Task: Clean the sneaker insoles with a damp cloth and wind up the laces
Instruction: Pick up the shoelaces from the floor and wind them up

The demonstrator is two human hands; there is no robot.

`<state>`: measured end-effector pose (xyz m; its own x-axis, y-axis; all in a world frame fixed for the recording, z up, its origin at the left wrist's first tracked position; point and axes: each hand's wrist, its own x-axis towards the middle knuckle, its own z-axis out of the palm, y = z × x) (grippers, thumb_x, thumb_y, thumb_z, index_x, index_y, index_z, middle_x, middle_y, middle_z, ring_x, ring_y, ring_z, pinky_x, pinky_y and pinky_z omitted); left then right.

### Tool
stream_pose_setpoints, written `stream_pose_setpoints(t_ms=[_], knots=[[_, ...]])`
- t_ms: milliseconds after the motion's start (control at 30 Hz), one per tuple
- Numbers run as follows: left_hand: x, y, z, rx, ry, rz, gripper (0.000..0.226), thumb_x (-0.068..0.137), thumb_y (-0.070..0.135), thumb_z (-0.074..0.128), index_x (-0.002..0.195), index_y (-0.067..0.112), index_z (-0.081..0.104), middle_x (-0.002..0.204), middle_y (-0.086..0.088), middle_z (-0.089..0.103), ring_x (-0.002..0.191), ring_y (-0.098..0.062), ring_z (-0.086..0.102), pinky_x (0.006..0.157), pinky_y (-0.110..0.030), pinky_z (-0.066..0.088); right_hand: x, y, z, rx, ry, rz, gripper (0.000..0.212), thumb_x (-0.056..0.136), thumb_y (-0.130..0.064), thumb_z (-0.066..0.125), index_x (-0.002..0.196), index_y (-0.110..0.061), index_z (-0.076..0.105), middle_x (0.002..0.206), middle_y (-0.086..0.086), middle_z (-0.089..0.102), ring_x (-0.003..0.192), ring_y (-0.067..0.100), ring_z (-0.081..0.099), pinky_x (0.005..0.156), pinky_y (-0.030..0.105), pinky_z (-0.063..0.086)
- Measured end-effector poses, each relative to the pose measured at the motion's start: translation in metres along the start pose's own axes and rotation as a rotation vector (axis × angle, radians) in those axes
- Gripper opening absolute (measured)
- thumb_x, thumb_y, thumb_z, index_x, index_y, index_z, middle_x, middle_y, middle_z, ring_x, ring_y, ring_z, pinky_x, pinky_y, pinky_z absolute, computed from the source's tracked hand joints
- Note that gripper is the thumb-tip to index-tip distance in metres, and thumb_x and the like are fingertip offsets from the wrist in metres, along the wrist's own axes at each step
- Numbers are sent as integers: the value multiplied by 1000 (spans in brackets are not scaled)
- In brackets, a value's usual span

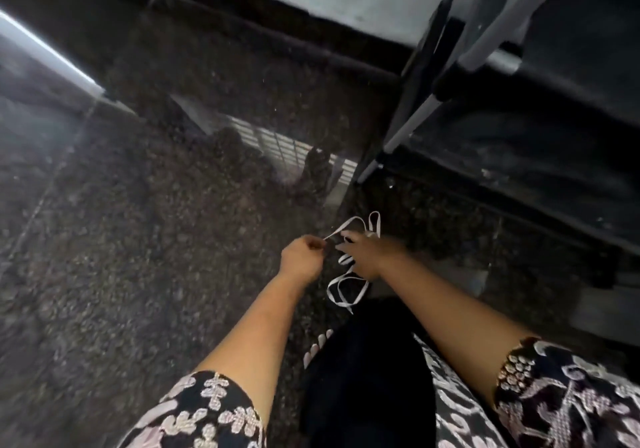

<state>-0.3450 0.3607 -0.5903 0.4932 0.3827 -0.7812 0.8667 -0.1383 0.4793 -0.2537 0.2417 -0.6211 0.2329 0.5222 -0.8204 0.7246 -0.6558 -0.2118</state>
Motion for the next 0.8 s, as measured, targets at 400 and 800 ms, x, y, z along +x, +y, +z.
stream_pose_setpoints(t_ms=[400, 800], knots=[[15, -34, 10, 204, 4, 2, 44, 92, 13, 46, 136, 13, 42, 128, -21, 54, 115, -37, 53, 92, -35, 42, 26, -13, 0, -210, 2, -82, 57, 99, -10, 35, 151, -22, 16, 160, -8, 8, 134, 30, 34, 97, 45, 39], [-43, 77, 4, 473, -117, 459, 16, 91, 13, 51, 101, 6, 62, 98, -15, 69, 97, -31, 63, 82, -35, 48, -98, 28, -77, 352, 450, -149, 16, 82, -7, 65, 95, -9, 74, 93, 3, 72, 88, 15, 64, 78, 19, 41]])
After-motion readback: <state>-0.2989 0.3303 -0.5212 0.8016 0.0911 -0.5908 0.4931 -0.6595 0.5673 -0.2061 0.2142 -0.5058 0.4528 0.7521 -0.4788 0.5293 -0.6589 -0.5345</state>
